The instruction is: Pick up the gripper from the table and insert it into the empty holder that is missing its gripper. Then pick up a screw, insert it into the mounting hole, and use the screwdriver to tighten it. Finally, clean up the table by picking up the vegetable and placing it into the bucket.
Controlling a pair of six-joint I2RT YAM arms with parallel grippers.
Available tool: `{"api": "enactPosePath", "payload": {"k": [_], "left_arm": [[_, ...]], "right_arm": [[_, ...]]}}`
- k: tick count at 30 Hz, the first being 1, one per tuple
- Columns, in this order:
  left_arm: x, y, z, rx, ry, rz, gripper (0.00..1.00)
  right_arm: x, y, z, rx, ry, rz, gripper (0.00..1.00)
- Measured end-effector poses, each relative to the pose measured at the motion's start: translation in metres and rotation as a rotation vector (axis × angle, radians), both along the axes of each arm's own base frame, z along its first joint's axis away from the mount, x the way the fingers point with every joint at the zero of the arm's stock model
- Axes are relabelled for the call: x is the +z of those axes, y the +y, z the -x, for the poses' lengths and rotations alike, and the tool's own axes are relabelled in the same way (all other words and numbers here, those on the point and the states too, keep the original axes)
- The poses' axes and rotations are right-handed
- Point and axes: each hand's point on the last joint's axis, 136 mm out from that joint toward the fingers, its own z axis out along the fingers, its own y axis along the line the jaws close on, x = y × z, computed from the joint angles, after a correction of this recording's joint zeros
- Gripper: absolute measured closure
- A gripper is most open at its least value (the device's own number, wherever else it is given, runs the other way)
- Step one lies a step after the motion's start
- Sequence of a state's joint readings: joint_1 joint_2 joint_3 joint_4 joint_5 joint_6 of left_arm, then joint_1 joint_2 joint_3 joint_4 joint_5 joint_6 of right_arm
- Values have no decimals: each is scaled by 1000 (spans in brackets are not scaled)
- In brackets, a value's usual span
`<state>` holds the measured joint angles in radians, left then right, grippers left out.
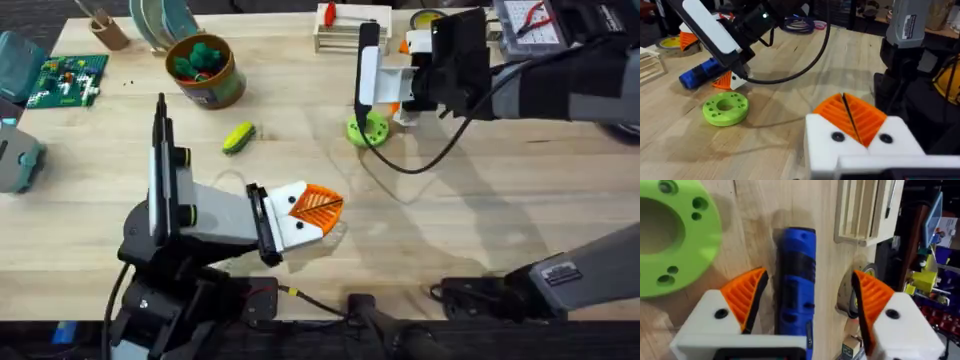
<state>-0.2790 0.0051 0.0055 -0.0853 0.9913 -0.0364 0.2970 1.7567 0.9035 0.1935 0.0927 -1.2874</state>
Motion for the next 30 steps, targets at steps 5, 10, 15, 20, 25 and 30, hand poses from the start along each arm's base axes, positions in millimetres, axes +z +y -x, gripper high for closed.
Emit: {"api": "enactPosePath", "payload": {"k": [5,10,15,20,25,30], "left_arm": [[0,0,0,0,0,0,994],[0,0,0,0,0,0,994],[0,0,0,0,0,0,994],[0,0,0,0,-5,-2,942],[0,0,0,0,-3,-1,172],[0,0,0,0,0,0,255]], "right_arm": [[1,-1,1,-34,7,-26,11],[11,-2,4,-114,10,-117,10],[52,-1,3,-181,-59,-237,10],[105,-2,6,-240,-150,-381,10],[148,-4,13,-293,-216,-525,9],[183,-7,22,-319,-270,-632,10]]}}
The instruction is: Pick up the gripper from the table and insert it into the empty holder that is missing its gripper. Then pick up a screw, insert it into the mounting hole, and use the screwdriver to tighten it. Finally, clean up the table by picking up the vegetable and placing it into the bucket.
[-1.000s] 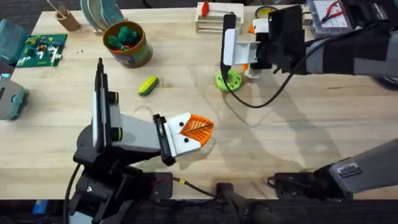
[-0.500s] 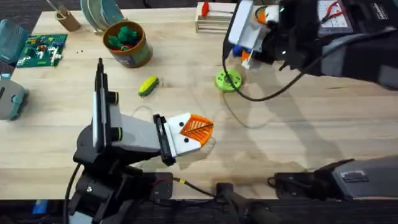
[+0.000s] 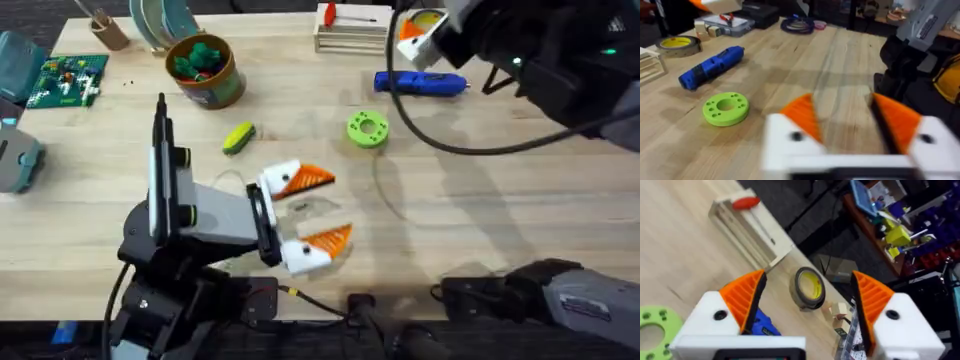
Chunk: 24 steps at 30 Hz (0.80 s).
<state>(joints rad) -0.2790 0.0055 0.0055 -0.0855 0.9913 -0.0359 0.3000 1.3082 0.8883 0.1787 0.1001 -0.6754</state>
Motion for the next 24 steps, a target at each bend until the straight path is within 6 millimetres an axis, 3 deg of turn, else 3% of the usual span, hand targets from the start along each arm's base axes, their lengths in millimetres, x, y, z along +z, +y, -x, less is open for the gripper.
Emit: {"api": "enactPosePath", "payload": {"k": [4,5,9,12,19,24], "left_arm": [[0,0,0,0,-1,0,889],[0,0,0,0,-6,-1,931],[0,0,0,0,-6,-2,333],[0,0,0,0,-2,0,50],[0,0,0,1,-3,-1,8],[1,3,-8,51,9,5,8]], "right_arm": [[22,-2,7,-18,-38,-71,10],[26,-3,9,-21,-45,-87,10],[41,-4,15,-36,-67,-154,10],[49,-5,18,-52,-71,-225,10],[52,4,23,-55,-9,-449,10],[42,7,27,-63,57,-501,8]]}}
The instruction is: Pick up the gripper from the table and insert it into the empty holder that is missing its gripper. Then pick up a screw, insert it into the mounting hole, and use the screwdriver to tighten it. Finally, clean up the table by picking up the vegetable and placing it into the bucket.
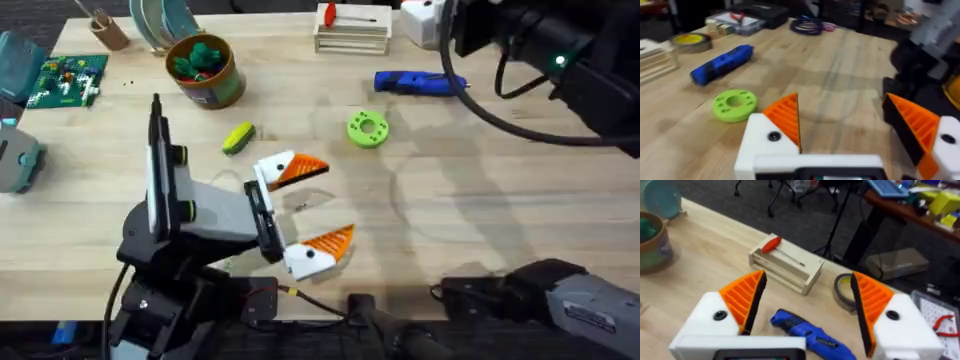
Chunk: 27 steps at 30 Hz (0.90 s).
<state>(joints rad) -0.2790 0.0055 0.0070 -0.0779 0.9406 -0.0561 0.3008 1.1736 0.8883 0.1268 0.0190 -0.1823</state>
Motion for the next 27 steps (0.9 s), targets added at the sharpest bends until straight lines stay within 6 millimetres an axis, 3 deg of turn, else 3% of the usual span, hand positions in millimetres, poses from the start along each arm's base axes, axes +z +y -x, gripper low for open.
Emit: {"api": "enactPosePath", "payload": {"k": [6,14,18,23,27], "left_arm": [[17,18,-19,199,141,1,8],[79,71,-19,564,283,-71,8],[101,94,-22,707,355,-146,8],[101,117,-38,850,498,-321,8],[96,117,-73,884,534,-434,8]], "right_arm": [[-13,1,4,3,62,-9,9],[-14,1,5,4,68,-13,10],[-14,1,5,4,68,-13,10],[-14,1,5,4,68,-13,9],[-15,1,5,4,72,-12,10]]}}
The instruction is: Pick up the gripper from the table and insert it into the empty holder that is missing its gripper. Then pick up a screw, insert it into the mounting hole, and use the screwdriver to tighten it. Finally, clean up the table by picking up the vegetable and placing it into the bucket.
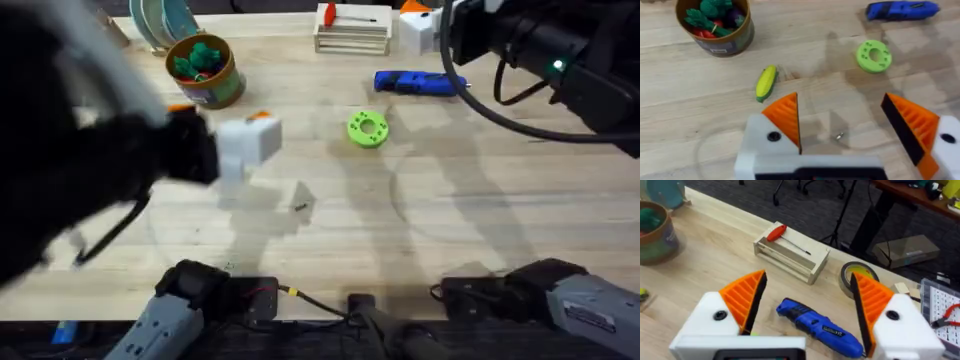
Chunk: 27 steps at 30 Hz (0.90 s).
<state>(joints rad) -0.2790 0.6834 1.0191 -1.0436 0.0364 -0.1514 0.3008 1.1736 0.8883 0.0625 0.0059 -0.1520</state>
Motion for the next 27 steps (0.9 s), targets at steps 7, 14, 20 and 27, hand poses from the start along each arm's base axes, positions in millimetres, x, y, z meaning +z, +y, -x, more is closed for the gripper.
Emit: {"api": "enactPosePath", "payload": {"k": [7,14,20,27], "left_arm": [[-46,-3,-35,10,197,-105,8],[-90,14,-53,73,354,-257,8],[-120,33,-74,145,433,-355,8],[-161,58,-104,237,511,-359,8]], "right_arm": [[-17,-2,6,0,69,21,10],[-22,-2,8,-1,91,25,10],[-22,-2,8,-1,91,25,10],[-22,-2,8,-1,91,25,10]]}}
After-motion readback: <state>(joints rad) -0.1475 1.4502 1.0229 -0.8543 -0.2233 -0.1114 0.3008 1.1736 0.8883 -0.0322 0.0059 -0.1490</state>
